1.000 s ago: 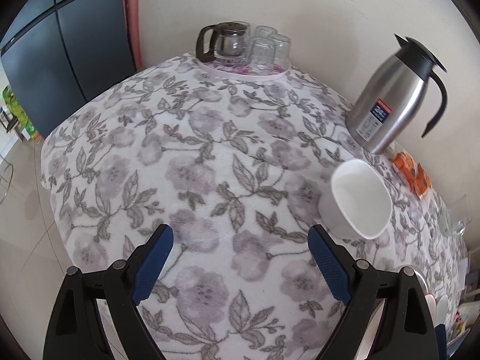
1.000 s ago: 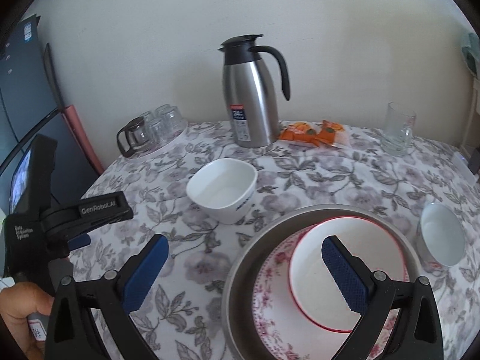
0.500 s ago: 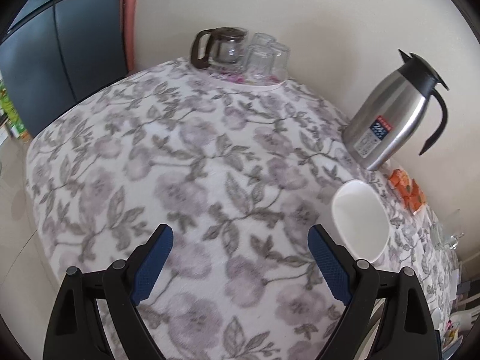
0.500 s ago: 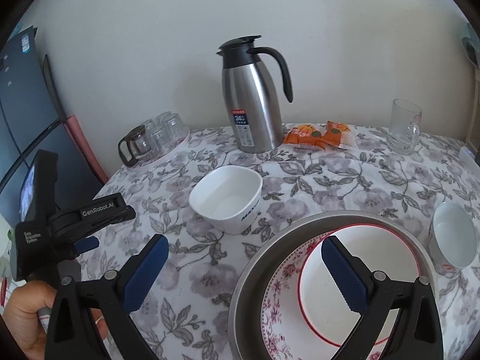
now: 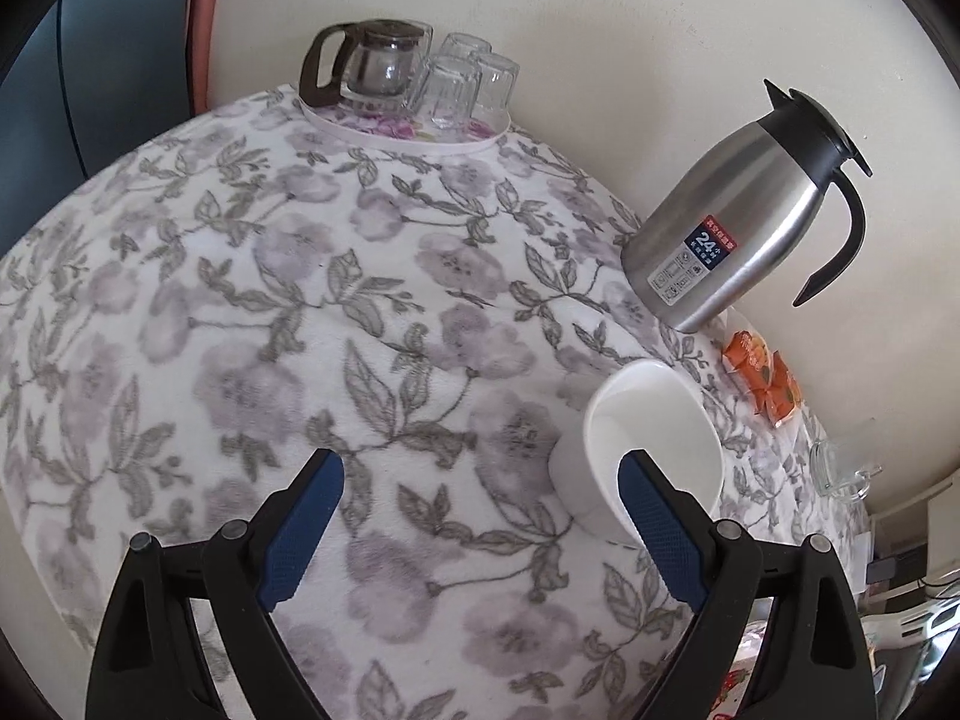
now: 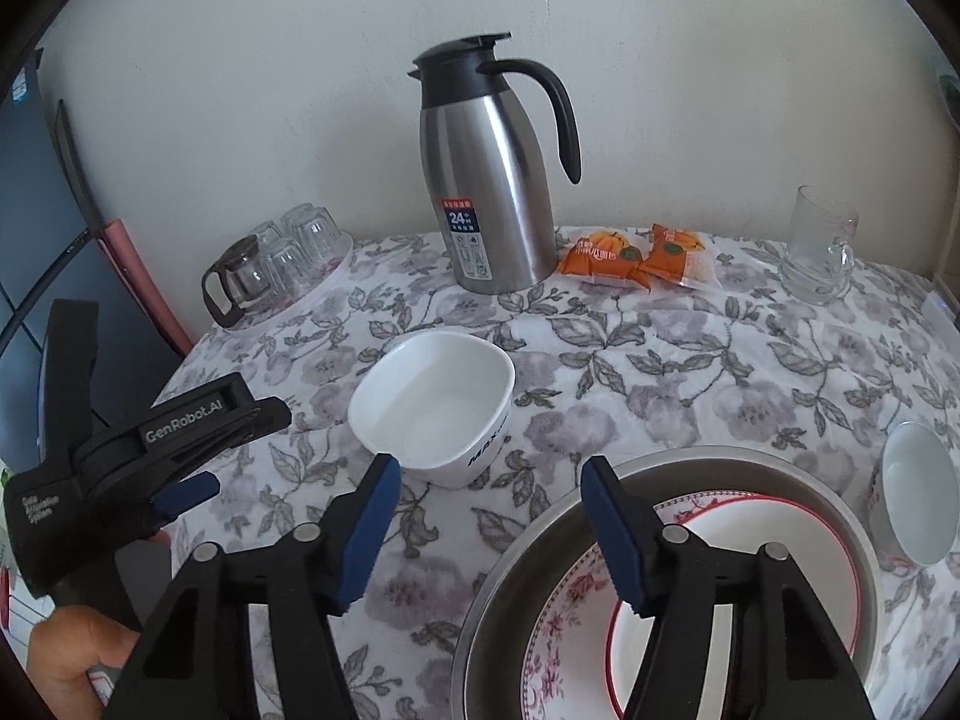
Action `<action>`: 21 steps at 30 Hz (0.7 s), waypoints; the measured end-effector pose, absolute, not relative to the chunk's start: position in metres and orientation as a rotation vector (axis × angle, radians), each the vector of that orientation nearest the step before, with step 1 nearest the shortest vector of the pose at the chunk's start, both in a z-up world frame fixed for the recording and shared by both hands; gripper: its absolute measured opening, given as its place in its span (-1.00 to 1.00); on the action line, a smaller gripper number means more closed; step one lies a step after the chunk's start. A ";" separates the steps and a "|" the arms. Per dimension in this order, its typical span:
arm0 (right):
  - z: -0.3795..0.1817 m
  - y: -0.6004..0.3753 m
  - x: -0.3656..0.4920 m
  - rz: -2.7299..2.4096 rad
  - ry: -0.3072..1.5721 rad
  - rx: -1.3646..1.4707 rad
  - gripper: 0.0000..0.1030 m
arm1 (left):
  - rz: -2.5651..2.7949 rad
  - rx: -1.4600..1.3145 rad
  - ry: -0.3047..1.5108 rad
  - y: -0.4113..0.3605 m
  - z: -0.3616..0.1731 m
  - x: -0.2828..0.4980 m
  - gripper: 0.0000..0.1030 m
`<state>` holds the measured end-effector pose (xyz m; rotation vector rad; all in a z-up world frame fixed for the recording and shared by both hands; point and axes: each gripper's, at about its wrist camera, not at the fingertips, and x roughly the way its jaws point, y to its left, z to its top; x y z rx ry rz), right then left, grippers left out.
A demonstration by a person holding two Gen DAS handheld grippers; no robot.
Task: Organize plates and bowls
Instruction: 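Move both open grippers toward the white square MAX bowl, then close both grippers on the white square bowl rim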
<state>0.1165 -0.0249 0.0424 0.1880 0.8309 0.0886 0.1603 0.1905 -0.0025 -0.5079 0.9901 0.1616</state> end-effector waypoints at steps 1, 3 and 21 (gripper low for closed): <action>0.042 -0.024 0.121 0.071 0.844 0.190 0.22 | 0.159 -0.508 0.993 0.190 -0.004 0.162 0.81; 0.042 -0.022 0.127 0.058 0.853 0.188 0.15 | 0.149 -0.510 1.000 0.188 -0.008 0.167 0.80; 0.008 -0.011 0.178 -0.013 0.989 0.147 -0.12 | 0.061 -0.582 1.025 0.175 -0.033 0.200 0.41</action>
